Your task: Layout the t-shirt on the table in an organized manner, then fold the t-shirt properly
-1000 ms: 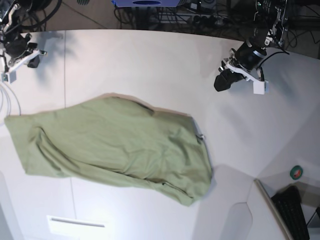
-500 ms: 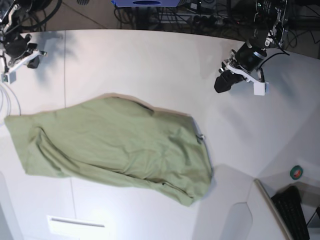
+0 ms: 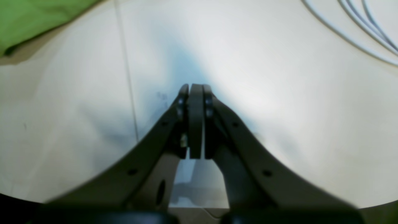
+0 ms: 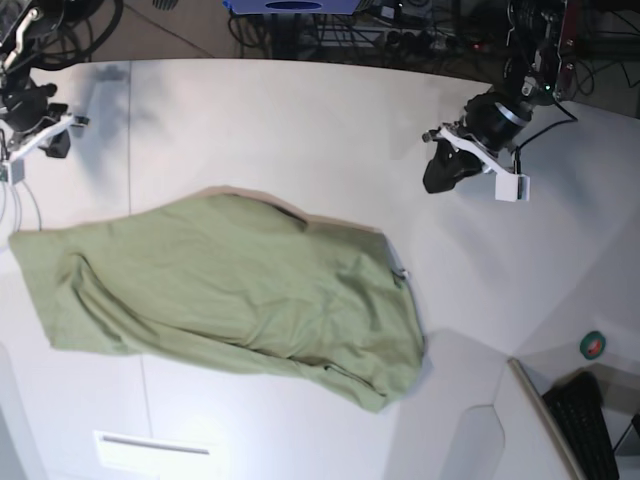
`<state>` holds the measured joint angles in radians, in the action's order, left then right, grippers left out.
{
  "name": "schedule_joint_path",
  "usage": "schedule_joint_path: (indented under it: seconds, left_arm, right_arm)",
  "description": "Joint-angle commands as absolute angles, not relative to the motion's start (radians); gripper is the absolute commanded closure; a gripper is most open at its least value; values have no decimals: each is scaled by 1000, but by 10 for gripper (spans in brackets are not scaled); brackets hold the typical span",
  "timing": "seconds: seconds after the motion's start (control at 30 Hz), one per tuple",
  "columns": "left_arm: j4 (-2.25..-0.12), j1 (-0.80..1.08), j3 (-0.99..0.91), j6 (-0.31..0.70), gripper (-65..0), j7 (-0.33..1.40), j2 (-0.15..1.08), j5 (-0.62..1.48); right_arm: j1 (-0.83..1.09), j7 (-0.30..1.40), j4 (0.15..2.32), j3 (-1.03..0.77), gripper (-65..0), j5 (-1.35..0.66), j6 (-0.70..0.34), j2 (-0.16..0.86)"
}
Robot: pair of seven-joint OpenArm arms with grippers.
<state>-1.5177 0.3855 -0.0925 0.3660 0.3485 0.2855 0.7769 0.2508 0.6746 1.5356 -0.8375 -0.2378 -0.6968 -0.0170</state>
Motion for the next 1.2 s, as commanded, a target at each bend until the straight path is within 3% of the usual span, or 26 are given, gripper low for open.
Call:
schedule_joint_path:
  seconds: [0.0, 0.8, 1.17]
  left_arm:
    - [-1541, 387, -93, 378, 0, 337, 274, 762]
    - [-1558, 367, -93, 380, 0, 334, 236, 719]
    - [-1558, 364, -94, 380, 0, 334, 236, 719]
  right_arm:
    - [249, 657, 1560, -840, 0, -251, -698, 1]
    - [252, 641, 1524, -839, 0, -249, -698, 2]
    - [278, 535, 1515, -700, 0, -246, -698, 2]
